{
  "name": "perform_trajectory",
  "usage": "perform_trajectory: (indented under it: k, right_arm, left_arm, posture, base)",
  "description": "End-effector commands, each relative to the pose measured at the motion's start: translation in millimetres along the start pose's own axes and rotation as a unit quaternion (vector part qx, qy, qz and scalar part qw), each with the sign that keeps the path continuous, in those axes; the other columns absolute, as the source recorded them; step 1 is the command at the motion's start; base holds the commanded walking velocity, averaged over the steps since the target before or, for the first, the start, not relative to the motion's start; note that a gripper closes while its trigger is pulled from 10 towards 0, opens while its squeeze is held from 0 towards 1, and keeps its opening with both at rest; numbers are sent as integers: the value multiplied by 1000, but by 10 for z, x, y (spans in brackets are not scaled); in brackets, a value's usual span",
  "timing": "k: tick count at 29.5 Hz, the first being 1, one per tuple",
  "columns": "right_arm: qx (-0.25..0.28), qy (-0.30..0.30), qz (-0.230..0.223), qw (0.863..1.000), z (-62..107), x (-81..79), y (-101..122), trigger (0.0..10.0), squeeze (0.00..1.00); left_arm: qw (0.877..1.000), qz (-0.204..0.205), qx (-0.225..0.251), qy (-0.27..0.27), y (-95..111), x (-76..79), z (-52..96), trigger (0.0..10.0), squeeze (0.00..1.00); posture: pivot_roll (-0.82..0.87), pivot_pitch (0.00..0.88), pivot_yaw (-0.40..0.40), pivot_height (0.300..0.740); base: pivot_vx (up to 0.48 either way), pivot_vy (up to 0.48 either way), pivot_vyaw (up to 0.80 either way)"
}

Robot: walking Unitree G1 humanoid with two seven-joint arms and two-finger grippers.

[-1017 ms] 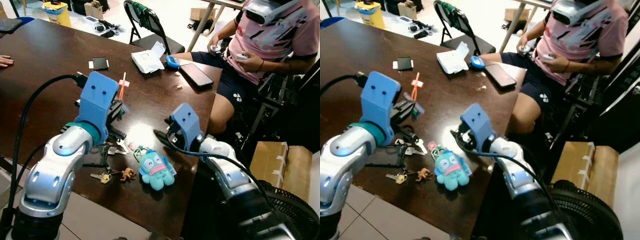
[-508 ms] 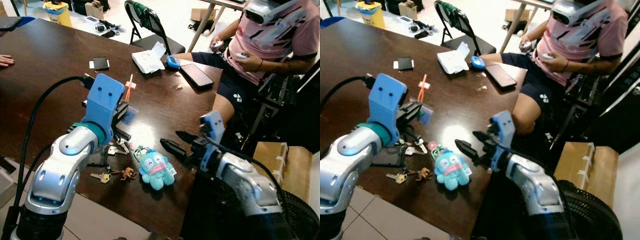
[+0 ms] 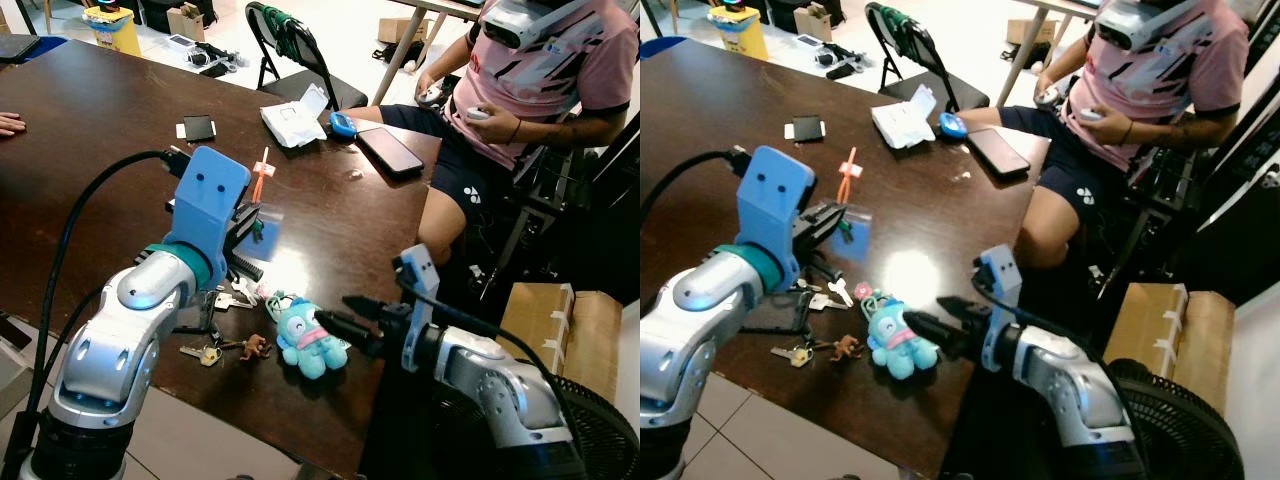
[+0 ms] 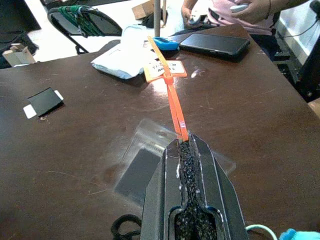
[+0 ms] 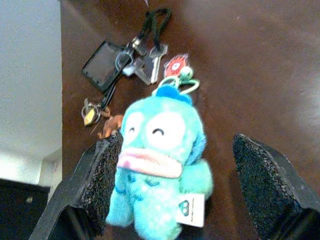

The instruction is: Hang keys on a hook

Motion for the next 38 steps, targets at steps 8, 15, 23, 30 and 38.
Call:
perform_trajectory:
  k: [8,15,23,30,38]
  right_arm:
    - [-33,24,-54,998,-197,-167,52,10000,0]
    - [-43,-8,-75,996,-341,-181,61,10000,0]
    - [-84,-52,-74,992,-326,-168,-15,10000,0]
    - [-143,-70,-100,982,-312,-132,-37,10000,0]
    - [-163,-84,-142,973,-334,-106,-11,2471,0]
  left_arm:
    - [1000,9,-12,-3,-52,17,32,10000,27]
    - [1000,12,-19,0,-75,3,71,10000,27]
    - [1000,18,-26,-3,-100,0,89,10000,24]
    - [999,31,-26,-1,-91,50,82,10000,27]
    - [999,37,-33,-3,-118,71,114,10000,24]
  posture:
    - [118,45,52,740]
    - [123,76,52,740]
    - [115,94,52,740]
    - [108,116,20,740]
    - [107,135,11,740]
  base:
    - [0,0,0]
    - [0,0,0]
    - [0,0,0]
    - [0,0,0]
    - [0,0,0]
Point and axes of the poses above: a point about 5 cm out from each wrist's last joint towards the gripper, its own z axis pointing back from the gripper into the wrist, its own y axis along the axis of the wrist's last joint, x = y × z, the point moved 2 cm from there along -z, pointing out of the wrist towards the gripper, and after that the axes turned 13 degrees about -z, right-handed, at the moved point
